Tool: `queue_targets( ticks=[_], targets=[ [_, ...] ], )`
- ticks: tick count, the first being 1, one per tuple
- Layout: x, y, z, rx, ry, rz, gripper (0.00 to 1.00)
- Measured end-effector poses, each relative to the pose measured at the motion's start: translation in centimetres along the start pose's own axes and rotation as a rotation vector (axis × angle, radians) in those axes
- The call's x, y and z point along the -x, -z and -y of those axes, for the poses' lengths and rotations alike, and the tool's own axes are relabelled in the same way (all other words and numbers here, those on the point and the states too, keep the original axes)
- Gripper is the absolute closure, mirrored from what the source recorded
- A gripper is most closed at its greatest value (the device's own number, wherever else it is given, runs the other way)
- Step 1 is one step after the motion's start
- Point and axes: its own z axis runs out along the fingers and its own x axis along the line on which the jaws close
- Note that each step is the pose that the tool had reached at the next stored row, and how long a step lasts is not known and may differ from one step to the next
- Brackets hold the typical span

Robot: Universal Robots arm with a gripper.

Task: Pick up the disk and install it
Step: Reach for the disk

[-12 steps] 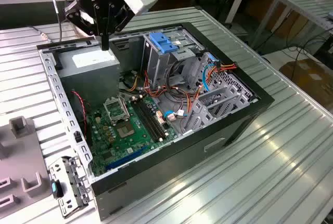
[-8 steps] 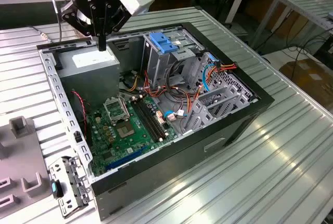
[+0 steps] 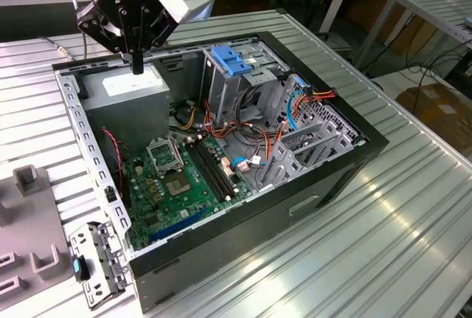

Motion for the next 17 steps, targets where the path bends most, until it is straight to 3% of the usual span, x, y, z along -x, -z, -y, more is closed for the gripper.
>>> queue_targets(
  ticks=[17],
  targets=[
    [-1.98, -0.11, 0.16, 0.0001, 0.0, -0.0008, 0.89]
  ],
)
